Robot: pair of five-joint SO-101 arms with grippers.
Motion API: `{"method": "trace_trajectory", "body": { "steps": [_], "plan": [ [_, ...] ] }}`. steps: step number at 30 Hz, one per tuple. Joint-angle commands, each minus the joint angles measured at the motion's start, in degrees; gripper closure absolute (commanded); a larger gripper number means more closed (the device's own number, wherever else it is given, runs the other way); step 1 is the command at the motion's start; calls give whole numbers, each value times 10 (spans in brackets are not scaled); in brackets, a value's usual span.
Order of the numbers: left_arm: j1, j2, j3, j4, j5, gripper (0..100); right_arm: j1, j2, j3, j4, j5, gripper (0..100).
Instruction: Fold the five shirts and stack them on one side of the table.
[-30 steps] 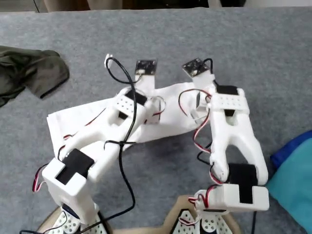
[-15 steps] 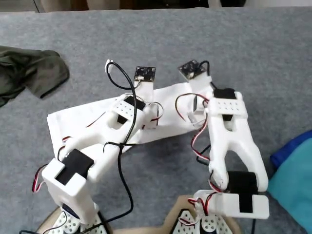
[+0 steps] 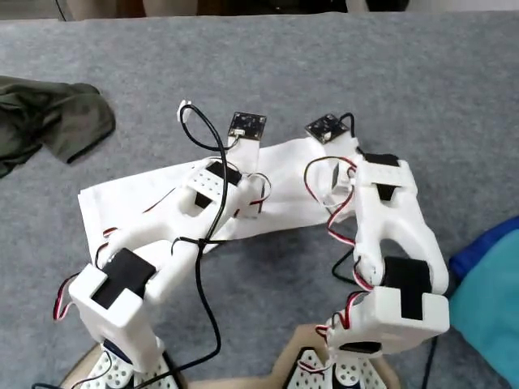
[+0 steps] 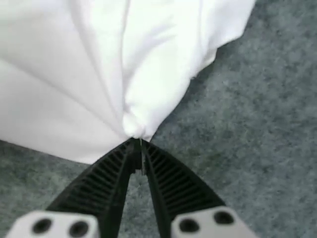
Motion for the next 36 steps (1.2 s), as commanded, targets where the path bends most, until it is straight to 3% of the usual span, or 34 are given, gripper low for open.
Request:
{"method": "trace_trajectory", "body": {
  "steps": [1,12,16,21,26,30,36],
  "plan": [
    [-4,-12,-4,-1,1,980,7,-7,-25,-4,7,993],
    [-36,-277,-7,76,-1,980,-7,-178,-73,112,38,993],
    [-127,-356,33,116,-30,980,-11,-214,-103,164,64,993],
    [-325,-423,133,124,-80,978,-26,-221,-153,214,63,993],
    [-485,-426,208,124,-116,821,-12,-218,-175,215,79,993],
    [-538,-386,214,119,-121,817,-9,-191,-189,218,79,993],
    [-587,-307,140,207,-188,814,-8,-143,-204,218,72,993]
  ]
}}
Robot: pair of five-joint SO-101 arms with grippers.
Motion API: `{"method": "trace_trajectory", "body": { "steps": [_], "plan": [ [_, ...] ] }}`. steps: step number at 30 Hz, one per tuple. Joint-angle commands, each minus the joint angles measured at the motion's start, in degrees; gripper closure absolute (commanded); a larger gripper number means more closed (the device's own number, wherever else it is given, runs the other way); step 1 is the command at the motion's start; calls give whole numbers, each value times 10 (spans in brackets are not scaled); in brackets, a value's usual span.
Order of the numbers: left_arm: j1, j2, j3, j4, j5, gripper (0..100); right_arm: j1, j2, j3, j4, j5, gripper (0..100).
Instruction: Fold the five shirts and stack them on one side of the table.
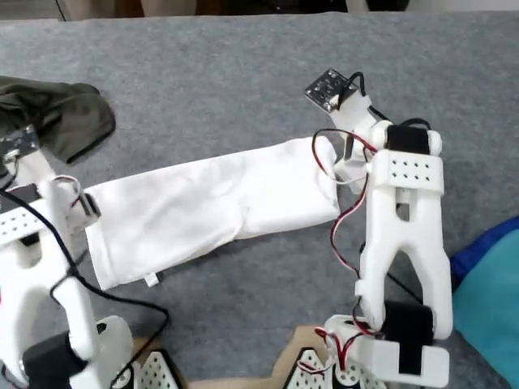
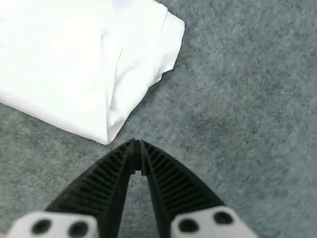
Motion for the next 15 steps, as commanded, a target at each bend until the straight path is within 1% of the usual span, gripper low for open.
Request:
{"method": "trace_trajectory", "body": {
  "steps": [1,3,9,12,15],
  "plan": [
    [-18,39,-55,38,-38,813,7,10,-32,3,-4,993],
    [-17,60,-62,54,-58,798,7,11,-32,3,-4,993],
    [-16,73,-59,40,-91,782,7,11,-30,-9,-6,993],
    [-8,73,-47,35,-94,783,7,13,-29,-22,-6,993],
    [-3,73,-17,12,-94,784,7,13,-29,-35,-6,993]
  ]
}}
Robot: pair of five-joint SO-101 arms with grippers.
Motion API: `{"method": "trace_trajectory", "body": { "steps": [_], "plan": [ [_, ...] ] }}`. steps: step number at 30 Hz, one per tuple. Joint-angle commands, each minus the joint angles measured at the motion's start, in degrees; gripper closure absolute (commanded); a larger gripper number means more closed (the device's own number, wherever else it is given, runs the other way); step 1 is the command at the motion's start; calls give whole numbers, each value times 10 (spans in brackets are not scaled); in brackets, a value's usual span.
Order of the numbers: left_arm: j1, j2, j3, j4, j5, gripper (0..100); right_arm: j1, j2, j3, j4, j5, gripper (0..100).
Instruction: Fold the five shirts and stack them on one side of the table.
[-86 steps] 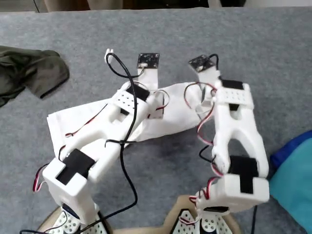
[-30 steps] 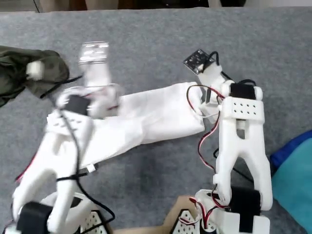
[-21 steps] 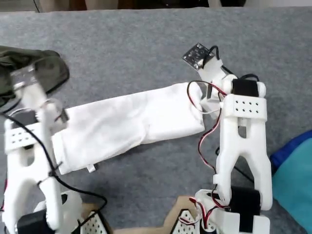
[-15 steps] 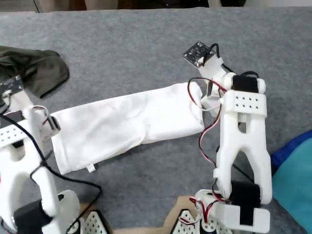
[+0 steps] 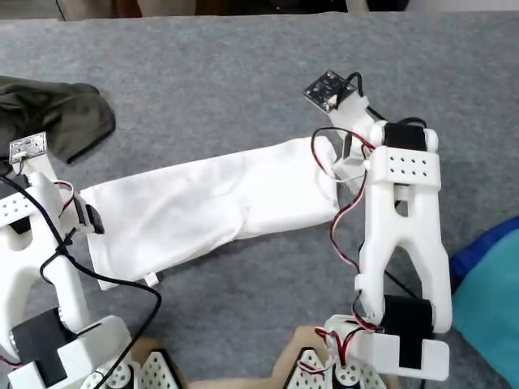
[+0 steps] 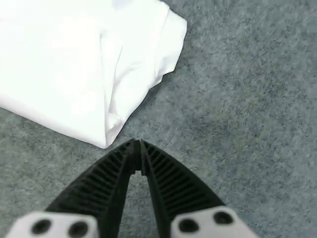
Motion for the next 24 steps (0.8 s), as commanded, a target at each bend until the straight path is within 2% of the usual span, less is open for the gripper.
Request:
{"method": "trace_trajectory", "body": {
  "steps": [1,8,13,16,21,24],
  "plan": [
    [16,-2,21,-25,-4,785,7,1,-29,-20,-6,993],
    [75,-2,101,-85,37,786,7,2,-12,-59,-6,993],
    [69,-2,119,-127,76,801,7,2,24,-104,-6,993],
    [54,-7,98,-122,74,815,7,2,36,-105,-6,993],
    [44,-8,15,-43,39,814,7,2,37,-105,-4,993],
    [40,-2,-6,-41,25,814,7,1,38,-114,-6,993]
  ]
}}
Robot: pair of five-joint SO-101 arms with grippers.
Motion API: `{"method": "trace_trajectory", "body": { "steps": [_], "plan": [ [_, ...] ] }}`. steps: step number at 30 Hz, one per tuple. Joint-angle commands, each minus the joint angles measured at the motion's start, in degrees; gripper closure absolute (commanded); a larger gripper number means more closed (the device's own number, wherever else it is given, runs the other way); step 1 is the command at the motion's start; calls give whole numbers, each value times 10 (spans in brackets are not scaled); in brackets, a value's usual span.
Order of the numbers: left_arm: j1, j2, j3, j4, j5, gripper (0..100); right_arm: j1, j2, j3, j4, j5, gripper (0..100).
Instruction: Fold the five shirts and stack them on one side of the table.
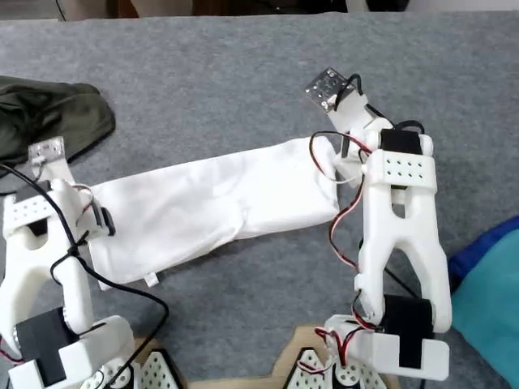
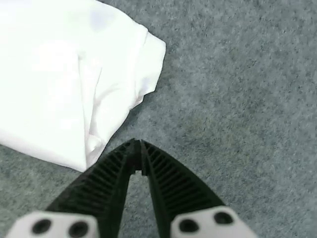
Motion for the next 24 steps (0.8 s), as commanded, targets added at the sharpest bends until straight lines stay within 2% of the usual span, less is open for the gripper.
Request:
{"method": "trace_trajectory", "body": {
  "steps": [1,4,10,24],
  "plan": [
    [-3,1,-35,2,-21,814,7,1,0,-20,-6,993],
    [11,31,-10,-30,-24,813,7,1,-1,-22,-6,993],
    [-18,113,-11,-75,-25,814,7,1,0,-20,-6,993],
    [-53,124,-36,-71,-85,805,7,1,1,-21,-5,993]
  ]
}}
